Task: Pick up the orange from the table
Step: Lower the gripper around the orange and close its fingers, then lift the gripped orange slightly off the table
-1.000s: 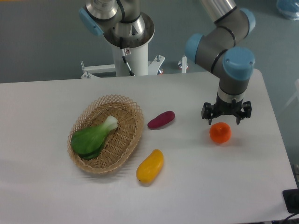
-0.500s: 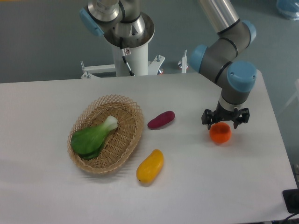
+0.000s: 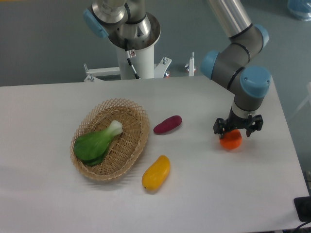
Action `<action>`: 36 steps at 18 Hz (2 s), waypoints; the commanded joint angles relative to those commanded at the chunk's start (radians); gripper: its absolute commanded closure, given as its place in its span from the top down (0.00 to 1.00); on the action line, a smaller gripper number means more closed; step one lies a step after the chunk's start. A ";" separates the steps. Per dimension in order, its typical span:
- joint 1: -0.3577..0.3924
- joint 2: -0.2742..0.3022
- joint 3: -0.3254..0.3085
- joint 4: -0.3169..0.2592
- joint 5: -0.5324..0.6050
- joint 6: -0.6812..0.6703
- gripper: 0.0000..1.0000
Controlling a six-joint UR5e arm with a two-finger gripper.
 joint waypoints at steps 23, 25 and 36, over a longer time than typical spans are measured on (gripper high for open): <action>-0.012 -0.006 -0.003 0.003 0.011 0.002 0.70; -0.012 -0.005 -0.003 0.003 0.012 0.002 0.70; -0.012 0.002 0.002 0.002 0.011 0.008 0.69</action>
